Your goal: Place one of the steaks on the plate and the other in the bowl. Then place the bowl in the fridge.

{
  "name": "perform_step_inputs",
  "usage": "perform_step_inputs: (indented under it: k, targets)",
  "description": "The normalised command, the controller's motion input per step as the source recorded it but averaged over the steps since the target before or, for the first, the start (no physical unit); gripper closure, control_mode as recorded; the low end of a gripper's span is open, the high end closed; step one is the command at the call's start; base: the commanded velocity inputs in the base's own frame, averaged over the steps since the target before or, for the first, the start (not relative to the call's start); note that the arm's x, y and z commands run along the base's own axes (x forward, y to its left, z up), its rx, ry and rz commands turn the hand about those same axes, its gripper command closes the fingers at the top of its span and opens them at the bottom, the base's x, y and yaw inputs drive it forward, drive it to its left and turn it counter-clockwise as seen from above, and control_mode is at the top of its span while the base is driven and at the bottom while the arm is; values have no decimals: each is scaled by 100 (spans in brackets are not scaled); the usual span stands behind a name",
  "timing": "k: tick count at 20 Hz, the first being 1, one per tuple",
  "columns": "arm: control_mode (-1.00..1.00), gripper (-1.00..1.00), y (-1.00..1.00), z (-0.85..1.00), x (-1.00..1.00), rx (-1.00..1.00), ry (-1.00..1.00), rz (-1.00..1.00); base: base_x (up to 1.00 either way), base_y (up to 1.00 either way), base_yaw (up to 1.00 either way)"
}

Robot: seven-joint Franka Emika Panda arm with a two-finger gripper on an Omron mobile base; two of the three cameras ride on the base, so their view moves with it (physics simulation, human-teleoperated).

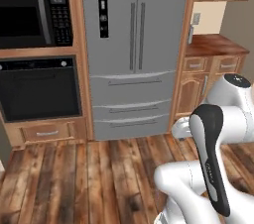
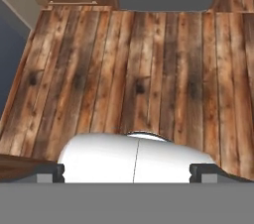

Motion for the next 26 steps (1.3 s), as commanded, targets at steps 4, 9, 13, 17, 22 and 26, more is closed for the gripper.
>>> perform_step_inputs:
  k: [4,9,13,17,22,26]
  targets:
    - [100,-100,0,0,0,0,0,0,60,-54,0]
    - [100,-100,0,0,0,0,0,0,64,-45,0]
    - [100,-100,0,0,0,0,0,0,65,-27,-1]
    - [100,-100,0,0,0,0,0,0,66,-14,-2]
    - [100,-100,0,0,0,0,0,0,64,-7,-2]
    - [100,-100,0,0,0,0,0,0,61,-5,-2]
